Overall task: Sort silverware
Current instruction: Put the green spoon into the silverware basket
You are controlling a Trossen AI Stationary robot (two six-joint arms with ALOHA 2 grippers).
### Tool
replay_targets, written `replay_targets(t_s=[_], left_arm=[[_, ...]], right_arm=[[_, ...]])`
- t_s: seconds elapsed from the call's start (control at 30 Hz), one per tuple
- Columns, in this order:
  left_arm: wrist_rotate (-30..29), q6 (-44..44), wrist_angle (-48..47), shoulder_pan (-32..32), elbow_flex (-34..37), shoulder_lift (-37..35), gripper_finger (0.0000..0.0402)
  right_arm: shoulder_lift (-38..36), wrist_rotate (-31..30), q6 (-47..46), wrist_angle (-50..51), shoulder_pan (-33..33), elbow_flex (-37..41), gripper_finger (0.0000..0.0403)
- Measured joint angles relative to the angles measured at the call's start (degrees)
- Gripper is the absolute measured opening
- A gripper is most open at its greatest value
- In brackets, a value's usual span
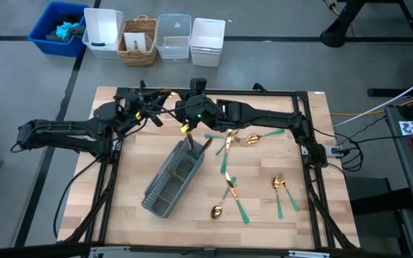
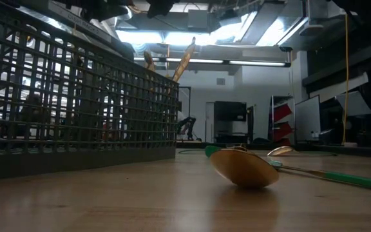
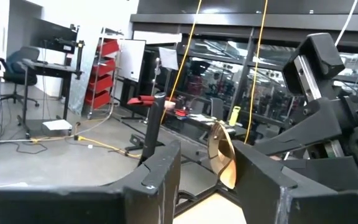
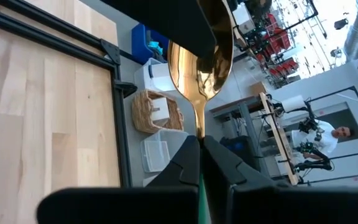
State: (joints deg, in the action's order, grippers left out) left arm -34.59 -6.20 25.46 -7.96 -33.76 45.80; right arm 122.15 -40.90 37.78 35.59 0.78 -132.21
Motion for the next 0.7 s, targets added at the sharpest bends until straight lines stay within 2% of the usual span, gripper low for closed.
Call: replay_targets(t_s=[0.13,0.37,0.7], left_arm=[[0.0,1.0,0.0,-0.3,0.0,0.2,0.0108],[0.9,3.2,-0.4,-0.4,0.0,0.1,0.0012],[1.7,3.3,-0.4,-0.4,0.0,0.1,0.0005]], right_arm=[[0.0,0.1,0.0,0.0,0.0,0.0,0.0007],[0.0,1.1,0.0,0.0,0.0,0.0,0.0007],[0.0,0.9,0.0,0.1,0.0,0.0,0.0025]])
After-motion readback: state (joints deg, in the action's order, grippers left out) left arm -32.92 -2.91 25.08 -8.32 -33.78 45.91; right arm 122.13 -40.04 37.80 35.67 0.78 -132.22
